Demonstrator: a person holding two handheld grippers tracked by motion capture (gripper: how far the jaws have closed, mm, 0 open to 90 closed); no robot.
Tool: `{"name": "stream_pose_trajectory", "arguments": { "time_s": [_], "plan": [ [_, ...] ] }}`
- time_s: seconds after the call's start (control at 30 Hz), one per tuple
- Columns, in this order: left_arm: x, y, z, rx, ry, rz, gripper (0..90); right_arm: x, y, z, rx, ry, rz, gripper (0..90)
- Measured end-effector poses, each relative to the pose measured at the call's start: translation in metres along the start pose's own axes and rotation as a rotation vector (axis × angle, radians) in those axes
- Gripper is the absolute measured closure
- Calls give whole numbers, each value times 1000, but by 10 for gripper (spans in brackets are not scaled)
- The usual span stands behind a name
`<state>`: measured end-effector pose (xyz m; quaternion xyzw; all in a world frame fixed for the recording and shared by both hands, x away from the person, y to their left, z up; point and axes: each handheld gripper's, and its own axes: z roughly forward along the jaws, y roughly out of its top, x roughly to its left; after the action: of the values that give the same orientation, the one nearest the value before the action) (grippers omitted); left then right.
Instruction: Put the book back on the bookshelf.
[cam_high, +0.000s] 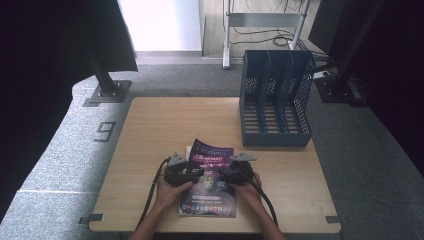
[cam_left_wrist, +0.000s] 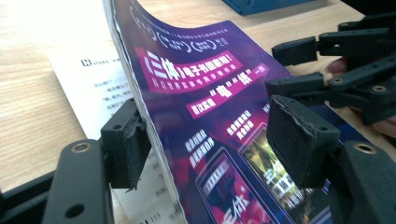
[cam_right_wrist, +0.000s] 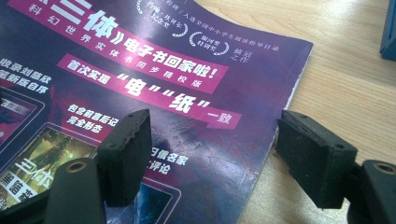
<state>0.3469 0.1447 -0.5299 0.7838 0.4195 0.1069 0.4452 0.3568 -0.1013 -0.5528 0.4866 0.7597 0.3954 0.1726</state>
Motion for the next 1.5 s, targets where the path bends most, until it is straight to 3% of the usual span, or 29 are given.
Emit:
{"name": "stream_pose_trajectory", "arguments": {
  "time_s": [0.37, 0.6, 0.83, 1.03, 1.3, 1.5],
  "plan": [
    [1, 20, 13, 27, 60, -5, 348, -1, 0, 0, 0, 8, -3, 263],
    [1, 18, 22, 50, 109, -13, 414, -1, -1, -1, 1, 9, -3, 264],
    [8, 14, 30, 93, 91, -31, 483, -1, -1, -1, 1, 9, -4, 264],
    [6, 13, 29, 83, 94, -14, 562, -1, -1, -1, 1, 10, -3, 264],
    [8, 12, 28, 71, 132, -10, 508, -1, -1, -1, 2, 12, -4, 263],
    [8, 9, 27, 55, 125, -11, 558, -1, -1, -1, 2, 13, -4, 264]
  ]
}}
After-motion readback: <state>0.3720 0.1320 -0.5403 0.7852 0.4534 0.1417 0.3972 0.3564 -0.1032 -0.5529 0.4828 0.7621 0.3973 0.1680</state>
